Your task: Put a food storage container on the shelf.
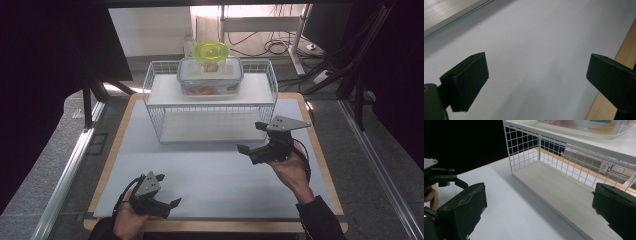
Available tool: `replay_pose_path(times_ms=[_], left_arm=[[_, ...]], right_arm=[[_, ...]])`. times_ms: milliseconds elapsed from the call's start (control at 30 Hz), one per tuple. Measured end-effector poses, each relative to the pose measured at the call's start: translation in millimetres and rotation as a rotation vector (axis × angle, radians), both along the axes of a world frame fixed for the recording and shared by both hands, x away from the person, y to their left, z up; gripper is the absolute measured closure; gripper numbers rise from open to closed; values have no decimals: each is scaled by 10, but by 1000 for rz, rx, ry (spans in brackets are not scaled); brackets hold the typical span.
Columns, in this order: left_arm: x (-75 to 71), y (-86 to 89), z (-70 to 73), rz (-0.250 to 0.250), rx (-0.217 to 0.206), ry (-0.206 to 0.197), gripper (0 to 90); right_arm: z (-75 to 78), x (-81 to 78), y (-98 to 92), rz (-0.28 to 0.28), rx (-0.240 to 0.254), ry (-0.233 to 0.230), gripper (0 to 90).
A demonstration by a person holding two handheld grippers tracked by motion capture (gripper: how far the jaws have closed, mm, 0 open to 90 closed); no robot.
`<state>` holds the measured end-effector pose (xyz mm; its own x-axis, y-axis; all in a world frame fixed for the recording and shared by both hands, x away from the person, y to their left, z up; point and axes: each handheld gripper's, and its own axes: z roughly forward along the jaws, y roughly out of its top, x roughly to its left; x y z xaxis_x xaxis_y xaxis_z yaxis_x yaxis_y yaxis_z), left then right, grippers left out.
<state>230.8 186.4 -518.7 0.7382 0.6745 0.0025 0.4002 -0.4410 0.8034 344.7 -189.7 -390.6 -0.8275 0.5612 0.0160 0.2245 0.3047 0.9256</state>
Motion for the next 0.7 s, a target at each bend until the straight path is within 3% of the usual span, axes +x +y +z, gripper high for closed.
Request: replay_pose_path(times_ms=[233,700], left_arm=[[-1,4,0,-2,-2,-2,40],[1,4,2,-5,-11,-7,34]], right_arm=[[-28,-100,1,17,-5,1,0],[-271,-318,-184,-8,-66,5,0]])
